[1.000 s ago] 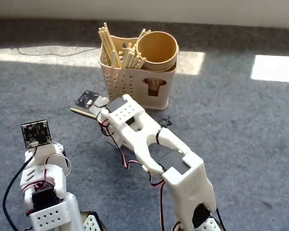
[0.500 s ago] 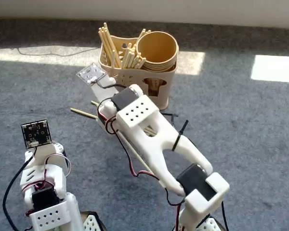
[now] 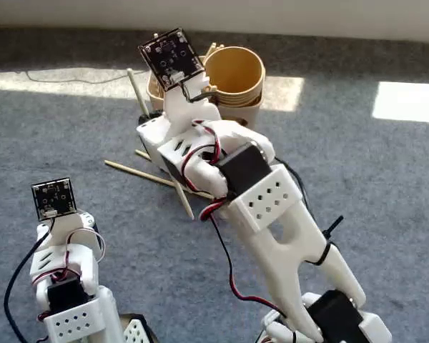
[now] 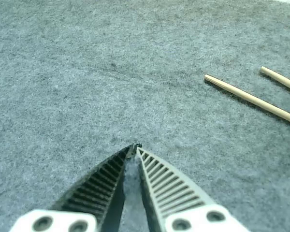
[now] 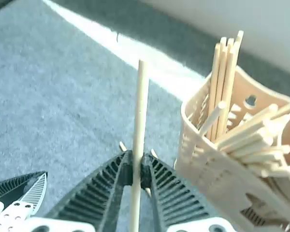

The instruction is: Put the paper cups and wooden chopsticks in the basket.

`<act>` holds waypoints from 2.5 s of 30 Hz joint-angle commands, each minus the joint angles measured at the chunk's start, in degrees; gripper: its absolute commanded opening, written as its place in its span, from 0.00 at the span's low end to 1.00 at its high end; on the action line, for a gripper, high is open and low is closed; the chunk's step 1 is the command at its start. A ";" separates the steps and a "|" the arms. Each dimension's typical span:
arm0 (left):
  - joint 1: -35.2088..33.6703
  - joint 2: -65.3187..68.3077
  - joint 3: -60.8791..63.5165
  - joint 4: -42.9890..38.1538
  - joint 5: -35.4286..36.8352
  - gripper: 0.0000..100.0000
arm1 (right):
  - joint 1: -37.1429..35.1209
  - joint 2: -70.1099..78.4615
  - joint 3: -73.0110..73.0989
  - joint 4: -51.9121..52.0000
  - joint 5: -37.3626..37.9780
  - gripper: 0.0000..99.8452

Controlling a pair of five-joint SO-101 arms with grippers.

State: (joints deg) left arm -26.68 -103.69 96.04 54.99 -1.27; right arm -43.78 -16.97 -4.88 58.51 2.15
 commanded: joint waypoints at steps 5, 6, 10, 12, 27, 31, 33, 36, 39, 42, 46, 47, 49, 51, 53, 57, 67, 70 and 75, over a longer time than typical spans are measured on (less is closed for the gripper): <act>-0.22 -0.40 0.66 -0.26 -0.35 0.01 | 3.12 -4.35 -2.68 -17.10 5.71 0.01; -0.22 -0.40 0.66 -0.26 -0.35 0.01 | 3.21 -4.26 -2.68 -19.38 5.71 0.01; -0.22 -0.40 0.66 -0.26 -0.35 0.01 | 4.88 -4.18 -2.68 -28.53 5.71 0.01; -0.22 -0.40 0.66 -0.26 -0.35 0.01 | 4.97 -4.09 -2.68 -32.92 5.71 0.01; -0.22 -0.40 0.75 -0.26 -0.35 0.01 | 9.63 2.15 2.33 -58.42 5.89 0.01; -0.22 -0.40 0.75 -0.26 -0.35 0.01 | 11.03 6.37 2.42 -58.59 5.89 0.01; -0.22 -0.40 0.75 -0.26 -0.35 0.01 | 11.47 7.87 2.42 -58.59 5.89 0.01; -0.22 -0.40 0.75 -0.26 -0.35 0.01 | 11.47 9.19 2.59 -58.59 5.89 0.01; -0.22 -0.40 0.75 -0.26 -0.35 0.01 | 11.56 10.07 2.68 -58.42 5.80 0.01; -0.22 -0.40 0.75 -0.26 -0.35 0.01 | 11.21 9.71 3.12 -58.07 5.71 0.02; -0.22 -0.40 0.75 -0.26 -0.35 0.01 | 11.12 8.84 4.09 -54.11 5.63 0.10; -0.22 -0.40 0.75 -0.26 -0.35 0.01 | 11.12 8.22 4.26 -52.79 5.54 0.10; -0.22 -0.40 0.75 -0.26 -0.35 0.01 | 10.42 6.90 4.44 -50.51 5.54 0.11; -0.22 -0.40 0.75 -0.26 -0.35 0.01 | 9.89 5.05 4.35 -47.69 5.54 0.11; -0.22 -0.40 0.75 -0.26 -0.35 0.01 | 8.75 3.38 4.09 -45.05 5.54 0.11; -0.22 -0.40 0.75 -0.26 -0.35 0.01 | 6.99 0.57 4.00 -38.02 5.54 0.11; -0.40 -0.40 0.75 -0.26 -0.35 0.01 | 1.89 -4.18 3.91 -20.44 5.54 0.11; -0.40 -0.40 0.75 -0.26 -0.35 0.01 | 1.36 -4.53 3.91 -17.19 5.54 0.11; -0.40 -0.40 0.66 -0.26 -0.35 0.01 | 0.40 -4.44 3.91 -9.80 5.54 0.11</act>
State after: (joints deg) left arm -26.68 -103.69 96.04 54.99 -1.27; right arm -42.29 -18.81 -0.13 44.79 7.34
